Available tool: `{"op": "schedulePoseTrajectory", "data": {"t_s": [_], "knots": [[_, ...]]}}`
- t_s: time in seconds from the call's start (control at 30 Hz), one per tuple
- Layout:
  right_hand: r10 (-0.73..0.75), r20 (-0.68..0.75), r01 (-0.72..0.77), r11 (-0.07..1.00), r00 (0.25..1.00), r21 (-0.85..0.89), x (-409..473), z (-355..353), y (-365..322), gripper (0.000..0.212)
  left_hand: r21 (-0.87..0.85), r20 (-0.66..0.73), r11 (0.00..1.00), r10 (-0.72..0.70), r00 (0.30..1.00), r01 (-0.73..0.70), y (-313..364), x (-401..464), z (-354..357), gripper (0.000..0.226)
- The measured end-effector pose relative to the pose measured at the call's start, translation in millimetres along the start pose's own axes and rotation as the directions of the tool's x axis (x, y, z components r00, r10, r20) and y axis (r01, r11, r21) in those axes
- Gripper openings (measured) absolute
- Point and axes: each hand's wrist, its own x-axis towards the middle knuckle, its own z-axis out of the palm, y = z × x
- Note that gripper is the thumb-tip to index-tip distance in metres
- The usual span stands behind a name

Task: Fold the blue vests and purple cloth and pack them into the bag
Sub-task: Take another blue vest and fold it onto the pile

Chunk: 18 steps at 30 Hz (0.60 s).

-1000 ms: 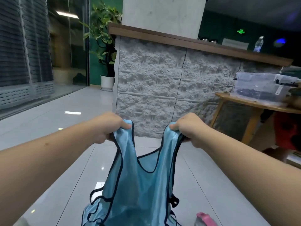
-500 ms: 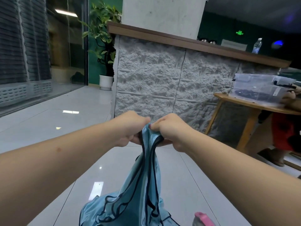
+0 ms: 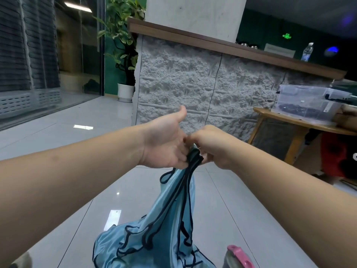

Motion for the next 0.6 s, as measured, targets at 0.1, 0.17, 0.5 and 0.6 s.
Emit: {"op": "schedulePoseTrajectory", "data": {"t_s": [0.1,0.17,0.5,0.6], "knots": [[-0.052,-0.084,0.039,0.987,0.995,-0.156,4.3,1.1,6.2,0.014,0.096,-0.022,0.995,0.017,1.0,-0.015,-0.9,-3.7,6.5,0.1],[-0.068,-0.107,0.052,0.988,0.992,-0.145,6.4,-2.7,12.4,0.026,0.272,-0.201,0.962,0.095,0.975,-0.037,-1.5,-5.4,7.7,0.067],[-0.169,-0.089,0.168,0.986,0.982,-0.015,5.7,-20.7,0.5,0.032,0.853,-0.336,0.498,0.298,0.894,0.155,-53.0,3.3,-53.6,0.042],[-0.212,-0.062,0.215,0.976,0.975,0.034,7.3,-21.2,-3.7,0.034,0.861,-0.276,0.482,0.176,0.945,0.161,-59.5,1.1,-59.6,0.063]]}}
